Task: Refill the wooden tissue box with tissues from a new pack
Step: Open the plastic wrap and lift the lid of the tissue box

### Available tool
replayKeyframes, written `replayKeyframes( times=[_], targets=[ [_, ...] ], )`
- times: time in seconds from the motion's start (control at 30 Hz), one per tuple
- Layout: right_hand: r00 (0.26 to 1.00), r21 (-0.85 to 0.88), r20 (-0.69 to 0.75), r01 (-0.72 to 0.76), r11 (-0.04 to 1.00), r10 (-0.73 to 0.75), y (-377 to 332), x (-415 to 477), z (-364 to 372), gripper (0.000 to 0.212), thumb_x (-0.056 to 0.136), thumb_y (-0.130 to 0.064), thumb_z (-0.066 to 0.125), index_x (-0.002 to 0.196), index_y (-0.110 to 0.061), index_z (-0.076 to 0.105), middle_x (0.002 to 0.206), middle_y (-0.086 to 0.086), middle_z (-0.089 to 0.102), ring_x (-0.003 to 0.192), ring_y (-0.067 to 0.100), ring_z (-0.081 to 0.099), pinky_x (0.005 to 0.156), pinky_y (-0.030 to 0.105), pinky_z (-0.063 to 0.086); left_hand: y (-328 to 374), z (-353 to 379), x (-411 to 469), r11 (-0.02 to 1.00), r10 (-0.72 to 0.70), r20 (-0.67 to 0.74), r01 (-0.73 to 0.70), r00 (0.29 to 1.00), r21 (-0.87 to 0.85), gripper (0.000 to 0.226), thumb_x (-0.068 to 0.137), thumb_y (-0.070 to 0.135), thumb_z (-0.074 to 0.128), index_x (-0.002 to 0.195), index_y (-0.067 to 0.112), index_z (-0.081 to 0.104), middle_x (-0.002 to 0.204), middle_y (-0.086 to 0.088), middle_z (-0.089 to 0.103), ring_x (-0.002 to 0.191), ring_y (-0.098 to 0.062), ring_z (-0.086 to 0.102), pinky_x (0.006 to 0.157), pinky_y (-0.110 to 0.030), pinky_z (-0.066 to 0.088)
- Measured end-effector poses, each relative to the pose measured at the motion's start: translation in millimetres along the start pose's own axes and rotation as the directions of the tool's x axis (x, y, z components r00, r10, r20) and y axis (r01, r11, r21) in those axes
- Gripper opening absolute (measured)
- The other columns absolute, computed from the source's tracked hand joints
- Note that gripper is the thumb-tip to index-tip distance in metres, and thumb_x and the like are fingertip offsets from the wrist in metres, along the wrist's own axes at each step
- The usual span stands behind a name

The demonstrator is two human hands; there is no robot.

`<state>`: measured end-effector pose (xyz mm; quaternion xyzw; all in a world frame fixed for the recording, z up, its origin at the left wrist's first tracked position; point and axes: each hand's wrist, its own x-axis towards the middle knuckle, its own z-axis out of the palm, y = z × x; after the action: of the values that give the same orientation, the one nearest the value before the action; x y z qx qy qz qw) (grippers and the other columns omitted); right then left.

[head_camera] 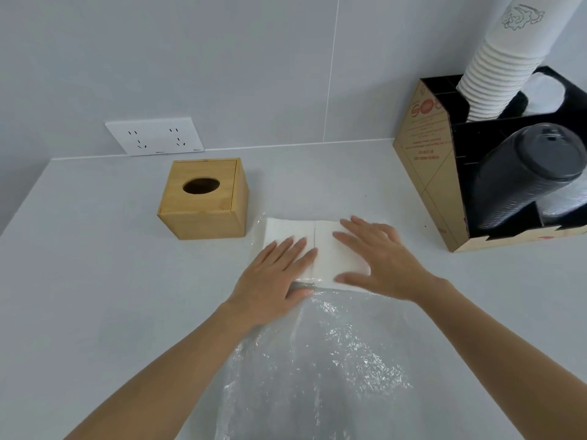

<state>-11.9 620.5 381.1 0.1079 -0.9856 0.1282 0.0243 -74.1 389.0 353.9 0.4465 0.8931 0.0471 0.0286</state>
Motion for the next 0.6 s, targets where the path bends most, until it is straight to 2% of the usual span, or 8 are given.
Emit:
replayKeyframes(
  times=[0.1, 0.3, 0.6],
  targets=[
    [0.996, -0.089, 0.086, -0.009, 0.996, 0.017, 2, -4, 9, 0.083, 0.079, -0.066, 0.05, 0.145, -0.022, 0.028, 0.156, 0.002, 0.019, 0.145, 0.019, 0.012, 0.116, 0.039, 0.006, 0, 3, 5, 1.0, -0.025, -0.019, 0.025, 0.999, -0.016, 0.065, 0.093, 0.054, 0.032, 0.147, 0.029, 0.007, 0.158, 0.003, 0.007, 0.145, -0.015, 0.001, 0.117, -0.029, -0.007],
    [0.999, -0.109, 0.049, -0.015, 0.994, 0.021, 8, -1, 15, 0.076, 0.083, -0.058, 0.053, 0.145, -0.021, 0.029, 0.155, 0.003, 0.024, 0.144, 0.021, 0.018, 0.115, 0.043, 0.01, -1, 5, 13, 0.998, -0.049, -0.041, 0.047, 0.998, -0.045, 0.063, 0.093, 0.052, 0.033, 0.147, 0.031, 0.007, 0.158, 0.005, 0.008, 0.145, -0.013, 0.001, 0.116, -0.027, -0.008],
    [0.996, -0.136, 0.083, -0.023, 0.99, 0.035, 13, 7, 12, 0.076, 0.086, -0.058, 0.047, 0.148, -0.024, 0.02, 0.158, 0.0, 0.015, 0.145, 0.016, 0.008, 0.115, 0.042, 0.006, 3, 3, 17, 0.993, -0.092, -0.04, 0.089, 0.995, -0.073, 0.064, 0.093, 0.054, 0.03, 0.147, 0.031, 0.005, 0.159, 0.004, 0.004, 0.145, -0.013, -0.003, 0.116, -0.029, -0.007]
  ],
)
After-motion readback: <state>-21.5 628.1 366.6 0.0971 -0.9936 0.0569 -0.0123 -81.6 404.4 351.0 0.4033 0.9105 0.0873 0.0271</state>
